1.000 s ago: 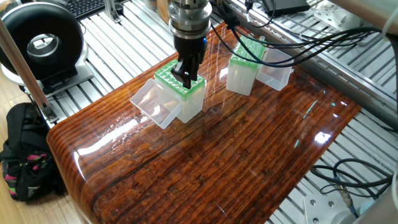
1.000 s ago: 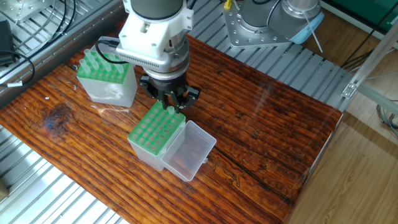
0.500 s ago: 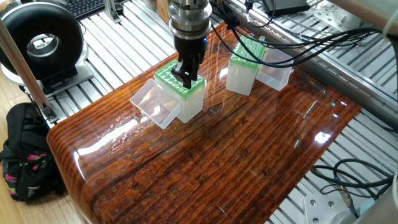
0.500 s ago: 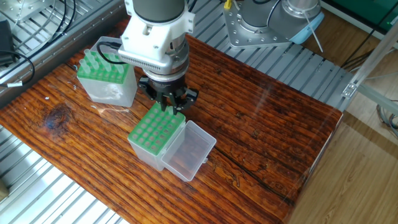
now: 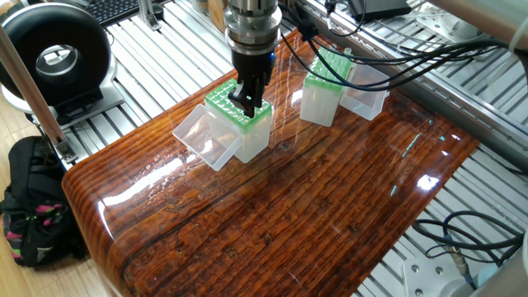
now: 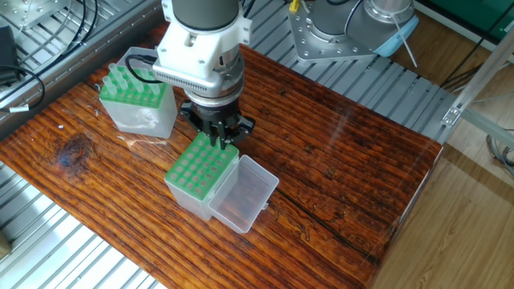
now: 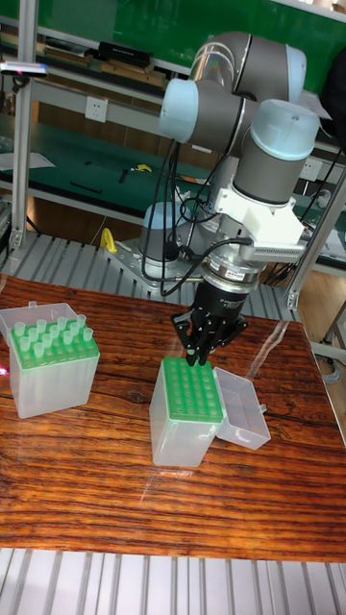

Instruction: Transfer all large pipette tips from one holder to another

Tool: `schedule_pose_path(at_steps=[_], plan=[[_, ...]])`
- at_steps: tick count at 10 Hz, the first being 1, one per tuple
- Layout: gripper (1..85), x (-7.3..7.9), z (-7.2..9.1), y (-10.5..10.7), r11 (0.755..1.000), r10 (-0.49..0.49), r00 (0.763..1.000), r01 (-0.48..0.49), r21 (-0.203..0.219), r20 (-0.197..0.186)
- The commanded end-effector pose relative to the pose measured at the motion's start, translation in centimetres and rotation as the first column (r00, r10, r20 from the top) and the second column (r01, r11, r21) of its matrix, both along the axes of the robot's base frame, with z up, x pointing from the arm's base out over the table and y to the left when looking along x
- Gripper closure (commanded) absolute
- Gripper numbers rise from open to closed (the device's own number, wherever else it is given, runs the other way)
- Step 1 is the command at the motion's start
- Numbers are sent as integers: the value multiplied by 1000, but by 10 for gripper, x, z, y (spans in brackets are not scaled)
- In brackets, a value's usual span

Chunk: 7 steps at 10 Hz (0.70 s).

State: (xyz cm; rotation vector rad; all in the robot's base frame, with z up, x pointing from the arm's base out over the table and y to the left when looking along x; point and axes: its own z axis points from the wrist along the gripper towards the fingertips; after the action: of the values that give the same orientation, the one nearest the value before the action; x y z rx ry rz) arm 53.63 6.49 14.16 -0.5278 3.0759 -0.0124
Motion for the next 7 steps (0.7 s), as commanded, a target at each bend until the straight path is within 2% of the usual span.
schedule_pose_path(at_steps=[1, 4, 7], plan=[[717, 1, 2, 4, 1000, -14, 1000, 14, 17, 3], [767, -1, 7, 4, 999, -27, 1000, 27, 16, -2], [780, -1, 23, 9, 999, -27, 1000, 27, 19, -2]])
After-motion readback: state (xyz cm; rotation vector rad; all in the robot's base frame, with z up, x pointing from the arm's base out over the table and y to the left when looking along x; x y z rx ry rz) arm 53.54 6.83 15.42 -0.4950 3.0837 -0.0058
